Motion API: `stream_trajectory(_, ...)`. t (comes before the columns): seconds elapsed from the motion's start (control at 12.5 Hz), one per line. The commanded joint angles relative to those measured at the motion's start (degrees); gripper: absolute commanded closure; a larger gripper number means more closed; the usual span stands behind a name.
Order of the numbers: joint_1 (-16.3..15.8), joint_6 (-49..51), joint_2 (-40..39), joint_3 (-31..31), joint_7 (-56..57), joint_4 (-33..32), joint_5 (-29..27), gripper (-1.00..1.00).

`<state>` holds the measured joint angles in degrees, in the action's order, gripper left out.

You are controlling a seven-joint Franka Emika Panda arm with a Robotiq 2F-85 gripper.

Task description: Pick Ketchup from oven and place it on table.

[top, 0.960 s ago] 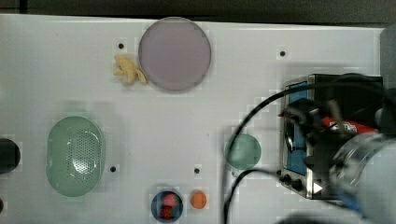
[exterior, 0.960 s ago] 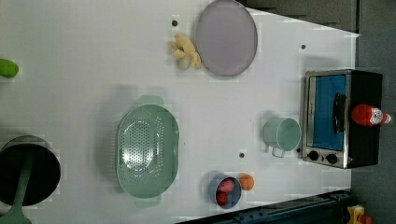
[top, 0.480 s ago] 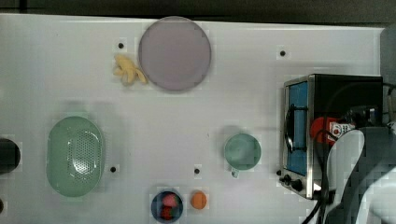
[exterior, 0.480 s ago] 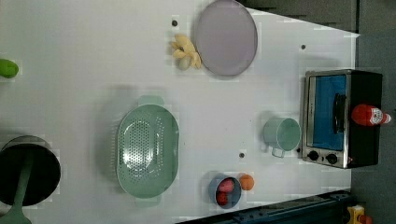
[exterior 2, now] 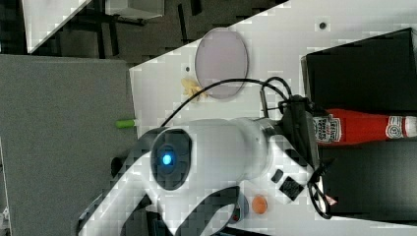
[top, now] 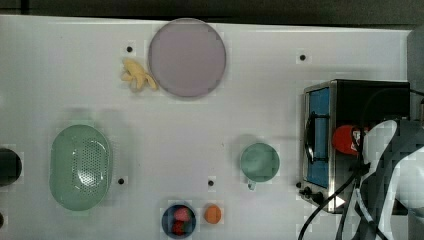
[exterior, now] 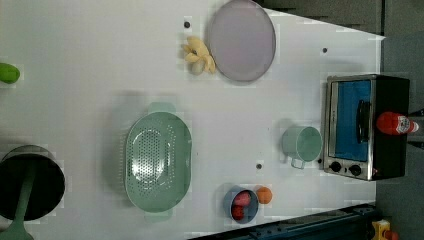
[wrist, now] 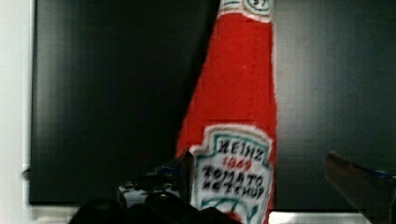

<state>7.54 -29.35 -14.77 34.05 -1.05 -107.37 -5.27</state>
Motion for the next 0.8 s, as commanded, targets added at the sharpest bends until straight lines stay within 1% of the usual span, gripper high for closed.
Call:
stream_trajectory(0.08,0.28,-0.33,0.0,-1.22,-1.46,-0.71,-2.93,-1.0)
stream_trajectory(0.32,0.33,-4.31,-0.42,-1.31,-1.46,-3.11,-4.66,-1.0)
stream_trajectory(0.56,0.31,-7.23,-0.4,-1.35,-1.46,-5.34,-4.84,-1.0)
stream_trajectory(0.64,0.29,-7.16,-0.42,-1.4,-1.46,-5.68,-4.85,-0.69)
stream_trajectory(0.72,0.33,-7.21,-0.41,-1.3,-1.46,-5.81,-4.84,-0.44)
stream_trajectory(0.8,0.3,-7.2,-0.15,-1.29,-1.46,-5.66,-4.84,-0.29)
